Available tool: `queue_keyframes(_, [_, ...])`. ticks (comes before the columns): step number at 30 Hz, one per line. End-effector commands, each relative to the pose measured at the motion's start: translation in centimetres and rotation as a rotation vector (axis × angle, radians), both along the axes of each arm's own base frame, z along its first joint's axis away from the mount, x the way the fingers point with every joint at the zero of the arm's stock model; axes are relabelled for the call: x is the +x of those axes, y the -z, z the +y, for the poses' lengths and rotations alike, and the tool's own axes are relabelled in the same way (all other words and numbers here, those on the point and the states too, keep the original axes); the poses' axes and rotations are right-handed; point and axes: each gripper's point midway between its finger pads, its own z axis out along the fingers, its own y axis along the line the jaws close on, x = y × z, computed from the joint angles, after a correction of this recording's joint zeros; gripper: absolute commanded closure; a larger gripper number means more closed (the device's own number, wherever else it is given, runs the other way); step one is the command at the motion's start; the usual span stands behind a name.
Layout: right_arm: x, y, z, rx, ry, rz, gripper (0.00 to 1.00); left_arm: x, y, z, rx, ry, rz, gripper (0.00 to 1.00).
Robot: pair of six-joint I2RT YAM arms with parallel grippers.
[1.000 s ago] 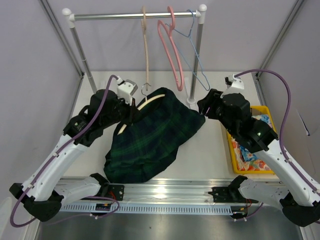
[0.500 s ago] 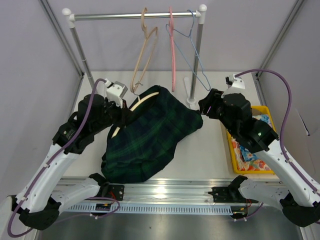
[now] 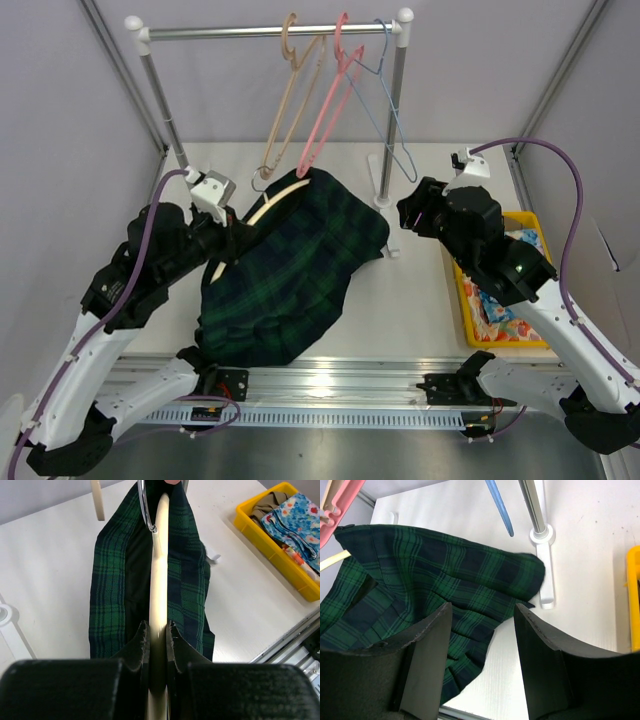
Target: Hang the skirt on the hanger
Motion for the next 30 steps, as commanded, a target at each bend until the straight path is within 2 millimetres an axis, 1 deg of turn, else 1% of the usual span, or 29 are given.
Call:
queue_keyframes(1, [0.3,-0.6,0.2,0.012,-0.004,-0.024,0.42,0.7,-4.6,1.0,-0.060,-0.060,-0.147,1.00])
queue_keyframes(4, [0.3,-0.6,0.2,0.013,-0.007,-0.022,0.43,1.1,-4.4,1.8,-0.040,-0.111,-0.132,1.00])
queue_keyframes(8, [0.3,-0.7,0.1,0.009,-0.005,-0.026,0.42,1.5,-4.0,2.3,-0.030,-0.151,-0.117,1.00])
queue_keyframes(13, [0.3,-0.7,0.1,0.005,-0.008,-0.026,0.42,1.6,-4.8,3.1,-0.052,-0.196,-0.145,1.00])
queue_keyframes(17, [0.3,-0.4,0.1,-0.001,-0.007,-0.021,0.43,1.2,-5.6,3.8,-0.074,-0.218,-0.176,1.00])
queue_keyframes(21, [0.4,-0.2,0.2,0.001,-0.012,-0.017,0.43,1.0,-5.9,4.1,-0.079,-0.227,-0.185,1.00])
queue_keyframes(28, [0.7,0.2,0.7,0.000,-0.022,-0.009,0.43,0.6,-6.4,5.2,-0.086,-0.270,-0.194,1.00])
queue_keyframes(29, [0.8,0.2,0.8,0.001,-0.025,-0.009,0.43,0.7,-6.0,5.6,-0.071,-0.292,-0.181,1.00])
queue_keyframes(30, [0.9,0.2,0.9,0.002,-0.028,-0.008,0.43,0.7,-6.0,5.8,-0.068,-0.302,-0.179,1.00])
